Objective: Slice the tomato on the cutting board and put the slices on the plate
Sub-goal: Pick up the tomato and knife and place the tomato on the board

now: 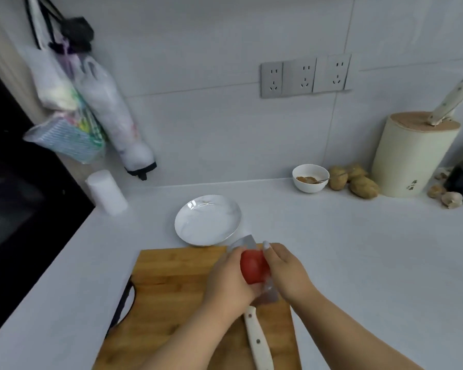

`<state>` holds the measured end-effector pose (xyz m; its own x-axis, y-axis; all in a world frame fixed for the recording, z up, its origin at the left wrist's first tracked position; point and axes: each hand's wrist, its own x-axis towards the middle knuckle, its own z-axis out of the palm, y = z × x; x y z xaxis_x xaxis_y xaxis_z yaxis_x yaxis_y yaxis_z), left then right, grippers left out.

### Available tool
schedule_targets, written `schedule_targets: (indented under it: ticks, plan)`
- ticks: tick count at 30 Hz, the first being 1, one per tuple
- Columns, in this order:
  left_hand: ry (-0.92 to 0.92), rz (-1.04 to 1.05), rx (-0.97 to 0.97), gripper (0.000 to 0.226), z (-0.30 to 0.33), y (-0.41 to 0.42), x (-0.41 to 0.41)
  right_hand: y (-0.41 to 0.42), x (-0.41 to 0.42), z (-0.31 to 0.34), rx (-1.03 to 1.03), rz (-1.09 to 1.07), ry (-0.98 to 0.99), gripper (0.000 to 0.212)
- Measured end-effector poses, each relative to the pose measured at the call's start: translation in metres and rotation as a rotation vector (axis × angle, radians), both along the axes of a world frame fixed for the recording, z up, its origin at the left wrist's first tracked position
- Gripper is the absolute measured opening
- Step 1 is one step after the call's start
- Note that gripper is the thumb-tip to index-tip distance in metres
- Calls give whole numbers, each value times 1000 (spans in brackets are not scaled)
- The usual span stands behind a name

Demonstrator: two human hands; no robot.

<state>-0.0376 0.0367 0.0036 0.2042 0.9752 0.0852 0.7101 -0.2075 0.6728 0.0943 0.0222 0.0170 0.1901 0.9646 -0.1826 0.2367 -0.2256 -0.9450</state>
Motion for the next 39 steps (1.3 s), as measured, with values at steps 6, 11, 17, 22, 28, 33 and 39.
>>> schedule_targets:
  ticks: [6,11,17,22,28,33,39]
  plan:
    - [22,76,-6,64,-3,5,-68,20,-62,-12,-53,91,82,61]
    - [25,83,-57,72,-12,10,-109,30,-102,-19,-99,96,44,77]
    - [57,-17,-116,69,-21,12,-137,26,-129,-29,-169,22,-9,57]
    - [61,-72,-135,83,-37,10,-147,19,-137,-37,-185,-51,-94,66]
    - [35,-99,-154,89,-50,13,-150,12,-142,-43,-178,-104,-121,60]
    - [12,-138,-168,98,-54,17,-155,8,-141,-37,-170,-111,-215,48]
    - [-66,-185,-261,111,-62,17,-175,-18,-109,-29,-148,-309,-732,52]
